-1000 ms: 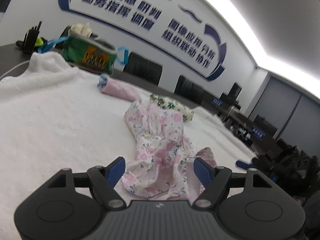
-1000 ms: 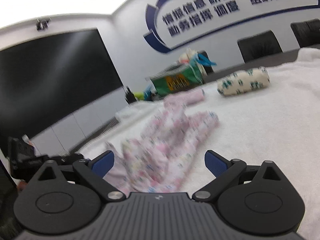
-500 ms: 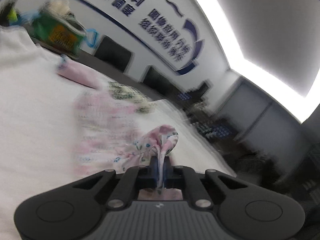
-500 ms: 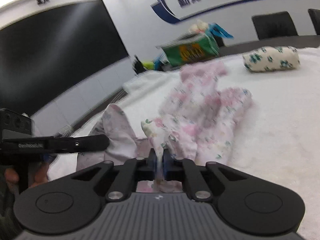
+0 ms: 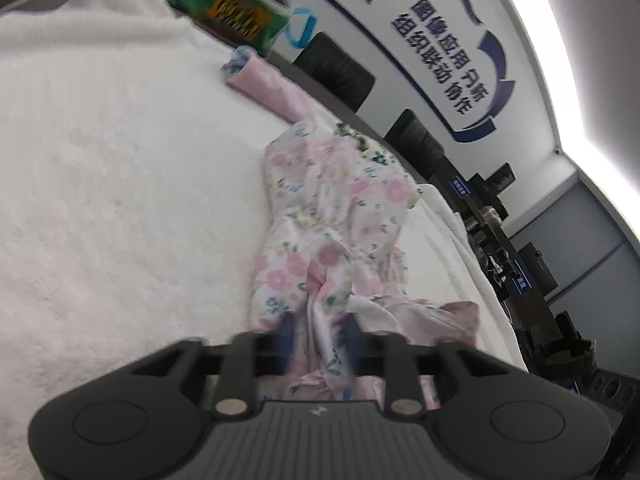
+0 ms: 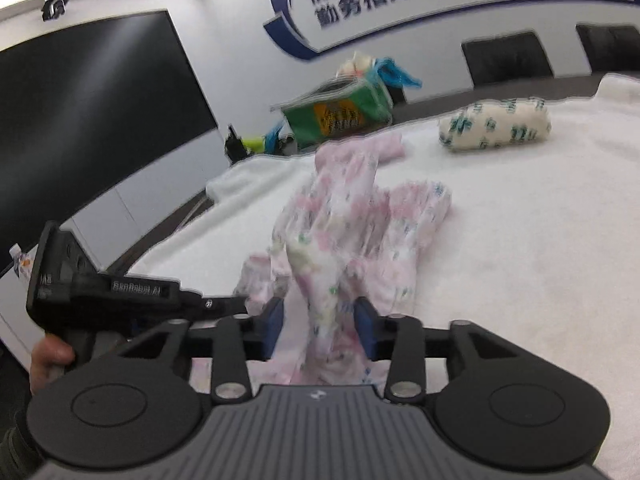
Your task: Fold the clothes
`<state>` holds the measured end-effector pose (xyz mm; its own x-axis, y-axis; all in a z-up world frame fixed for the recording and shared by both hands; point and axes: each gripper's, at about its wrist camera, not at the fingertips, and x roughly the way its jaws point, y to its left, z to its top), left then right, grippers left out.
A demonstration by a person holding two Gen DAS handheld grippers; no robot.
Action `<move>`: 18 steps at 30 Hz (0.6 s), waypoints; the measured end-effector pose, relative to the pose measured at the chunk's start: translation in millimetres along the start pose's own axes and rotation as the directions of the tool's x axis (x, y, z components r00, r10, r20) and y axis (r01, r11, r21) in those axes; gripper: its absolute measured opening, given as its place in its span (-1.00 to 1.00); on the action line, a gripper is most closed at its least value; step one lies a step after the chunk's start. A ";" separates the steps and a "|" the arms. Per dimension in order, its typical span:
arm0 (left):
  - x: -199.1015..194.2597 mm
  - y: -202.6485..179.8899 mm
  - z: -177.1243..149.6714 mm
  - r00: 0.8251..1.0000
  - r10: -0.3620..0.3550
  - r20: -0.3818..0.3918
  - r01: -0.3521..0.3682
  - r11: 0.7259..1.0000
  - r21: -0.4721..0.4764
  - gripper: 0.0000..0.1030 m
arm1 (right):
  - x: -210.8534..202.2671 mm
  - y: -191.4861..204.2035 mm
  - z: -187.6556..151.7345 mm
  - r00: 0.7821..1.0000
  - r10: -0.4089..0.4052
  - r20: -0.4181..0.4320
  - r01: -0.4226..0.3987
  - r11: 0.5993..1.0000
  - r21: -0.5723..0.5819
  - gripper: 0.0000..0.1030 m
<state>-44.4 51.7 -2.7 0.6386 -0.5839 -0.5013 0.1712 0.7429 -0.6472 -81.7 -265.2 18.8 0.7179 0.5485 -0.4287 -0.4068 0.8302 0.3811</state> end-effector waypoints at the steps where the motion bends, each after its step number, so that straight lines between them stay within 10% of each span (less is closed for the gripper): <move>1: -7.2 -3.2 -1.8 1.000 0.003 0.010 -0.003 1.000 0.022 0.01 | -7.7 -0.2 1.7 1.000 -0.012 0.012 0.012 1.000 -0.009 -0.20; 8: -57.1 -9.5 -25.5 0.997 -0.063 0.032 0.059 0.990 0.124 0.14 | -47.7 -10.2 -8.0 0.997 -0.071 -0.025 0.071 0.997 0.030 -0.09; 12: -51.0 -20.0 -41.0 0.999 -0.014 0.037 0.006 0.978 0.208 -0.13 | -32.8 -8.9 -17.0 0.998 -0.028 -0.055 0.033 0.994 0.104 -0.11; 14: -48.0 -21.8 -46.9 0.999 0.019 0.035 -0.027 0.969 0.246 -0.41 | -15.2 -3.0 -19.9 0.995 -0.052 -0.088 0.061 0.993 0.098 -0.82; 18: -52.1 -15.2 -56.2 0.999 0.027 0.047 -0.038 0.964 0.265 -0.55 | -4.5 -3.6 -9.4 0.995 0.082 -0.054 -0.068 0.970 0.232 -0.91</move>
<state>-122.4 52.4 1.0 0.6773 -0.5476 -0.4913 0.3389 0.8249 -0.4524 -88.8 -269.7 11.7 0.6506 0.6196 -0.4391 -0.3122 0.7453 0.5891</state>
